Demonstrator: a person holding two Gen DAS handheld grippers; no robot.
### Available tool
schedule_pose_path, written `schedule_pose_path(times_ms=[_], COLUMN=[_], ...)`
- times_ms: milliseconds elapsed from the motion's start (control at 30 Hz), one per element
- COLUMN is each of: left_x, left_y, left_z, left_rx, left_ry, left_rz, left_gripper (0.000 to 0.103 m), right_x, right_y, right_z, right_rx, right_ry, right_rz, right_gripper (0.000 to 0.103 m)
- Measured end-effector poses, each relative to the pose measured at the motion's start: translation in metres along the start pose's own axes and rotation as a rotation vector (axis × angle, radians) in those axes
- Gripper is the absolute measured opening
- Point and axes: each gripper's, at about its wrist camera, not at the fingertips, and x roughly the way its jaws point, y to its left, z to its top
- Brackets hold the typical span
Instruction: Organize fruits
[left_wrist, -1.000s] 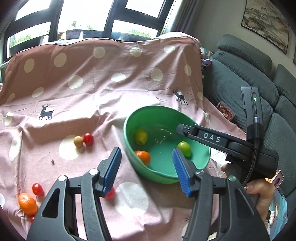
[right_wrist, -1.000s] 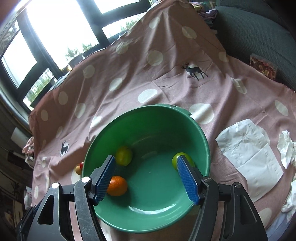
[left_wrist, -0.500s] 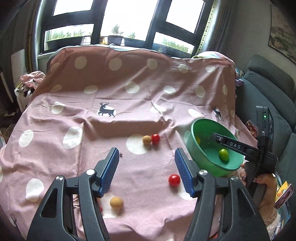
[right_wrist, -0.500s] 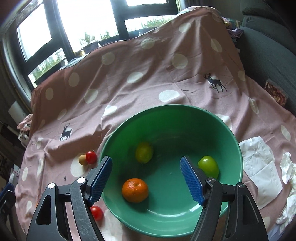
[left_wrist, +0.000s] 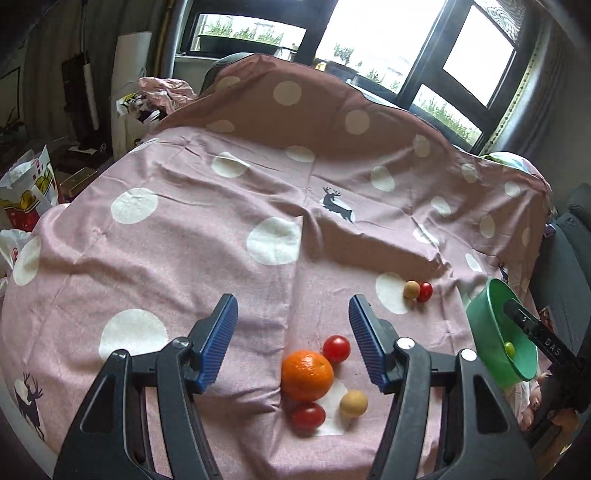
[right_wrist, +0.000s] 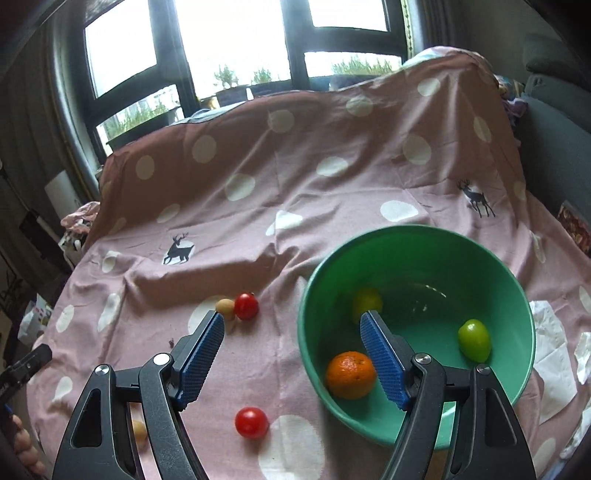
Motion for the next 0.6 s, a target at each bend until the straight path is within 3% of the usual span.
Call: schedule_pose_path(times_ms=[67, 233, 400, 500, 600], left_x=[0.004, 0.008, 0.010, 0.009, 0.009], left_y=[0.007, 0.022, 0.037, 0.039, 0.039], left_z=[0.001, 0.002, 0.004, 0.005, 0.005], left_rx=[-0.023, -0.081, -0.154, -0.162, -0.157], left_ry=[0.013, 0.035, 0.050, 0.048, 0.047], left_rz=[0.003, 0.013, 0.021, 0.024, 0.025], left_gripper=[0.061, 0.061, 0.061, 0.061, 0.061], right_x=[0.002, 0.023, 0.042, 0.061, 0.072], right_y=[0.017, 0.062, 0.106, 0.122, 0.131], right_z=[-0.003, -0.019, -0.042, -0.054, -0.065], right_rx=[-0.029, -0.064, -0.090, -0.051, -0.030], right_ry=[0.011, 0.120, 0.269, 0.380, 0.431], right_rz=[0.070, 0.343, 0.534, 0.595, 0.597], right_gripper=[0.076, 0.076, 0.074, 0.064, 0.060])
